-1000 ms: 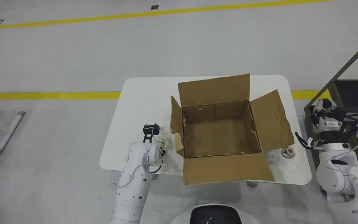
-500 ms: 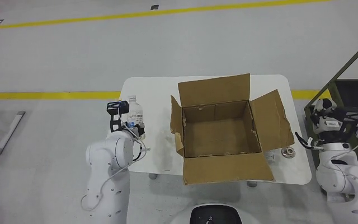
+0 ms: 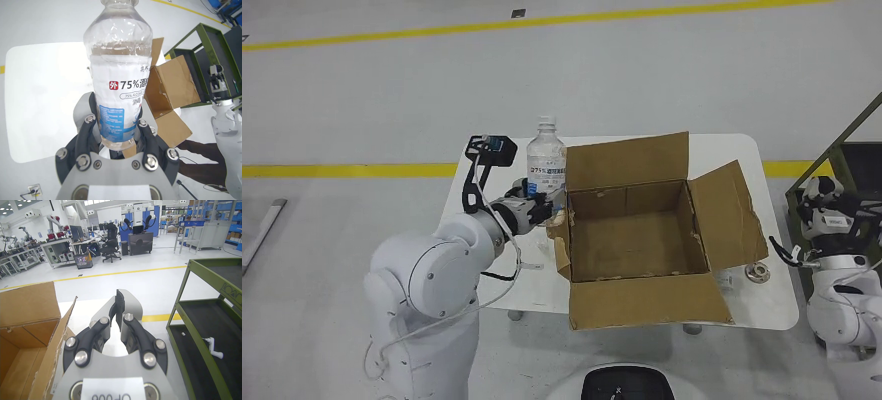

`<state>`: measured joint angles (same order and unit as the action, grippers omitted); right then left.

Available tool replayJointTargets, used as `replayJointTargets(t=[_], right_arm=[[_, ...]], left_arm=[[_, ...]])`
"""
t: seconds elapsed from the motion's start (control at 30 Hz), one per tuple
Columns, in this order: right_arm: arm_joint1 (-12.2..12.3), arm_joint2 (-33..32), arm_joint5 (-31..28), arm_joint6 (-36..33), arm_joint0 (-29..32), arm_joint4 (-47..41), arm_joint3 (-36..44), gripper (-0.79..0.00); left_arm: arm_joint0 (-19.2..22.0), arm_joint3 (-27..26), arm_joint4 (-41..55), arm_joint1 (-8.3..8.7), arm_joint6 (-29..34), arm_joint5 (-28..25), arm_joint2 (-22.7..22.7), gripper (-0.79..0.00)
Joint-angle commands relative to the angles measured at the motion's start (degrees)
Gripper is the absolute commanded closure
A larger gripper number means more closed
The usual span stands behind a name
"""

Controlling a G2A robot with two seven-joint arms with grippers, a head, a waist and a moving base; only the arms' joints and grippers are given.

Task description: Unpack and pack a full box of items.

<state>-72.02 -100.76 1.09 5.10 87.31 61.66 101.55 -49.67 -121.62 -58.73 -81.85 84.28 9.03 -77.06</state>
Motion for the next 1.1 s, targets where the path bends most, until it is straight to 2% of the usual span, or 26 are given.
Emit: replayJointTargets(t=[0.0, 0.03, 0.1, 0.2, 0.23, 0.27, 0.43, 0.6, 0.77, 0.9, 0.93, 0.97, 1.07], right_arm=[[0.1, 0.1, -1.6, -1.7, 0.3, 0.2, 0.1, 0.000], [0.2, -0.1, -2.5, -2.6, 0.3, -0.2, 0.0, 0.000], [0.3, -0.4, -4.2, -4.0, 0.5, -0.1, -0.1, -0.049], [0.4, -0.6, -6.7, -6.0, 0.6, -1.5, -1.1, -0.225], [0.5, -0.5, -8.2, -7.0, 0.4, -3.2, -1.4, -0.376], [0.5, -0.7, -9.3, -8.0, 0.3, -4.7, -1.8, -0.785], [1.2, -1.9, -16.5, -12.9, -0.3, -5.6, -3.2, -0.785], [1.5, -3.7, -22.4, -17.6, -1.4, -18.4, -5.6, -0.785], [2.0, -4.4, -28.0, -27.0, -3.1, -30.5, -7.4, -0.785], [2.6, -4.1, -30.1, -33.3, -4.3, -34.9, -8.6, -0.785], [2.7, -4.1, -30.1, -33.9, -4.5, -34.7, -8.7, -0.739], [2.8, -3.7, -30.0, -34.9, -4.6, -34.7, -9.1, -0.385], [3.0, -2.7, -29.8, -35.6, -4.7, -34.0, -9.9, -0.231]], left_arm=[[0.8, 0.3, 0.5, -0.01, 0.1, -0.8, 2.3, 0.000], [0.9, 0.4, 1.0, -0.02, 0.2, -0.9, 3.2, 0.000], [1.2, 0.9, 1.5, 0.00, 0.1, -0.7, 3.9, 0.000], [1.6, 1.7, 3.9, -0.04, 0.6, -0.1, 4.6, 0.000], [1.6, 1.7, 3.9, -0.04, 0.6, -0.1, 4.6, 0.000], [1.6, 1.7, 3.9, -0.04, 0.6, -0.1, 4.6, 0.000], [1.6, 1.7, 3.9, -0.04, 0.6, -0.1, 4.6, 0.000], [1.6, 1.7, 3.9, -0.04, 0.6, -0.1, 4.6, 0.000], [1.6, 1.7, 3.9, -0.04, 0.6, -0.1, 4.6, 0.000], [-0.2, 3.0, 4.4, 0.06, -4.1, -1.4, 5.9, 0.000], [-0.2, 3.2, 4.5, 0.07, -4.3, -1.6, 6.4, 0.000], [0.0, 3.5, 5.7, -0.02, -4.7, -1.5, 7.3, 0.000], [0.8, 5.0, 9.4, -0.28, -5.3, -1.4, 9.5, 0.000]])
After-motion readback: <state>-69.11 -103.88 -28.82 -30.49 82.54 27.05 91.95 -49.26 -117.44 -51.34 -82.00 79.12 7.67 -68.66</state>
